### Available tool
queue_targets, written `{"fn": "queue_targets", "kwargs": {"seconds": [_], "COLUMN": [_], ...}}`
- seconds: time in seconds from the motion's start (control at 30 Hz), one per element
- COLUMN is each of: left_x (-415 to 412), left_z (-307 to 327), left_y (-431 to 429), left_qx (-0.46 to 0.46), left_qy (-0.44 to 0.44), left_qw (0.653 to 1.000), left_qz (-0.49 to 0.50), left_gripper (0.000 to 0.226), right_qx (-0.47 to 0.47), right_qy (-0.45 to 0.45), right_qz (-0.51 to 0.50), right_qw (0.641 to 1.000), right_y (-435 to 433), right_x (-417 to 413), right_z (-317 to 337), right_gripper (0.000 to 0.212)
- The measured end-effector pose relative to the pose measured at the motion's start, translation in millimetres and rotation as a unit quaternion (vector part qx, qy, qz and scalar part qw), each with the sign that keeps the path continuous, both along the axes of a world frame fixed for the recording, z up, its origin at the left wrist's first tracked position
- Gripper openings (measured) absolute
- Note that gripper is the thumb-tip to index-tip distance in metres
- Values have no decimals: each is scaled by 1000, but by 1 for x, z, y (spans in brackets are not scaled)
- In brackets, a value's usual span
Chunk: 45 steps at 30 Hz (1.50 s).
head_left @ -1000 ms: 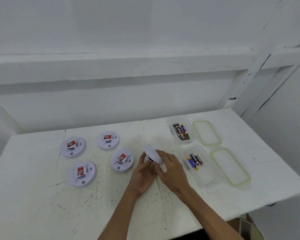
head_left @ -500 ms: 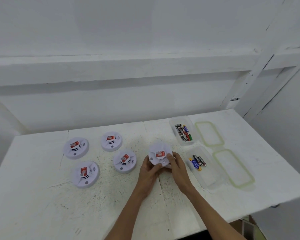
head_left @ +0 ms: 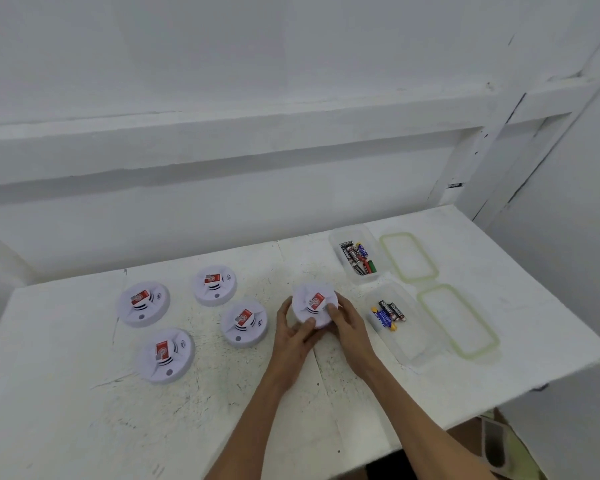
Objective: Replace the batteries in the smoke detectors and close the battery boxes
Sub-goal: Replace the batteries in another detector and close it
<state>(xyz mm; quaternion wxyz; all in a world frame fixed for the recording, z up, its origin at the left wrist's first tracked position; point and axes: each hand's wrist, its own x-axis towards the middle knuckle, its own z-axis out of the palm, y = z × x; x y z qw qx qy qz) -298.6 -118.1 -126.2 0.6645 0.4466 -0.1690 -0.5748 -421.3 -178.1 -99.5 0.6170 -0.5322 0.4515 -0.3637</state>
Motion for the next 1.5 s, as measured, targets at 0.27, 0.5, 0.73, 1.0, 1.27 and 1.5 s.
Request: {"fn": "queue_targets", "kwargs": {"seconds": [0.27, 0.5, 0.73, 1.0, 1.27, 1.5], "left_x": [-5, -13, -13, -13, -14, -17], "left_z": [3, 3, 2, -4, -4, -4], "left_y": [4, 7, 7, 7, 8, 6], "left_qx": [-15, -36, -25, -28, -31, -4], "left_qy": [-14, -80, -114, -140, -147, -150], "left_qw": [1000, 996, 993, 989, 988, 986], "left_qz": [16, 27, 32, 35, 43, 78], "left_gripper": [64, 67, 66, 64, 65, 49], "right_qx": [-31, -76, -119, -159, -154, -148], "right_qy": [12, 21, 71, 106, 79, 0], "right_qz": [4, -47, -76, -132, -136, -137], "right_qw": [999, 996, 987, 973, 975, 980], "right_y": [2, 1, 4, 12, 12, 15], "right_x": [2, 8, 12, 20, 20, 14], "right_z": [-4, -26, -30, -30, -32, -29], "right_gripper": [41, 37, 37, 36, 36, 36]}}
